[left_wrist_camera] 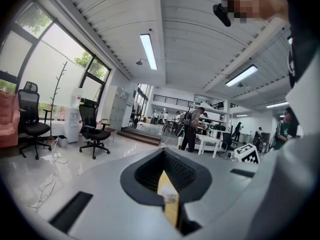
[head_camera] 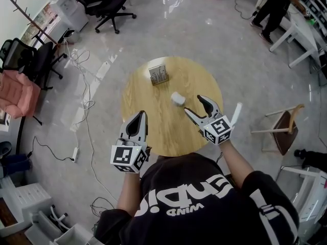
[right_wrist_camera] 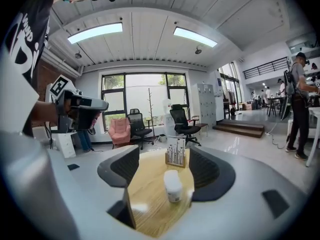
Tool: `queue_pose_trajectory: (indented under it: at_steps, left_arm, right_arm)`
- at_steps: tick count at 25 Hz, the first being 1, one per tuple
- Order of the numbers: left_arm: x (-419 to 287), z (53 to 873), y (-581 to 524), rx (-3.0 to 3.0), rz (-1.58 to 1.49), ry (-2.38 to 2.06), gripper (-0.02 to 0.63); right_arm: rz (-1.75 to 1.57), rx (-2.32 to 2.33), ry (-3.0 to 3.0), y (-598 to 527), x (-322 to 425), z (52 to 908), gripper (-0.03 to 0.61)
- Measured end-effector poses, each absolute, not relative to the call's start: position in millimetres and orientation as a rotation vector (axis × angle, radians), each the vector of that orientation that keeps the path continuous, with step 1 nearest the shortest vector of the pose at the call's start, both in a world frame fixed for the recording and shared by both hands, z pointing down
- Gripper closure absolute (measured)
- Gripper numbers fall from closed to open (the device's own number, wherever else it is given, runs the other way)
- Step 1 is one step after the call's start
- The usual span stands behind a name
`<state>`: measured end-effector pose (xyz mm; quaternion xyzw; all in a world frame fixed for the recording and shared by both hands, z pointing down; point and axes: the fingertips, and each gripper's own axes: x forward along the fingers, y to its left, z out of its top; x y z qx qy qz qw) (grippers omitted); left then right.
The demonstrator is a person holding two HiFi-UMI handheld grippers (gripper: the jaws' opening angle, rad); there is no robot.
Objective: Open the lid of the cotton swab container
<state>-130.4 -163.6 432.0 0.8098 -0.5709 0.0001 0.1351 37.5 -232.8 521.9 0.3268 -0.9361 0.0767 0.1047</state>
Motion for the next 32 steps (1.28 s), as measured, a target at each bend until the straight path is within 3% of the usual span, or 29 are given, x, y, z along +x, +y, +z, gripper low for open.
queue_pose_trajectory:
  at_steps: [19,32]
  left_arm:
    - [-149,444,-176,2.262,0.033,-1.717,0.605]
    - [-165,446,-177,2.223,0.056,-1.761,0.604]
  right_arm:
    - [0.38,0.89,-2.498,-274,23,673,0.288]
    - [0.372,0.83,-2.423,-288,-5,711,0.288]
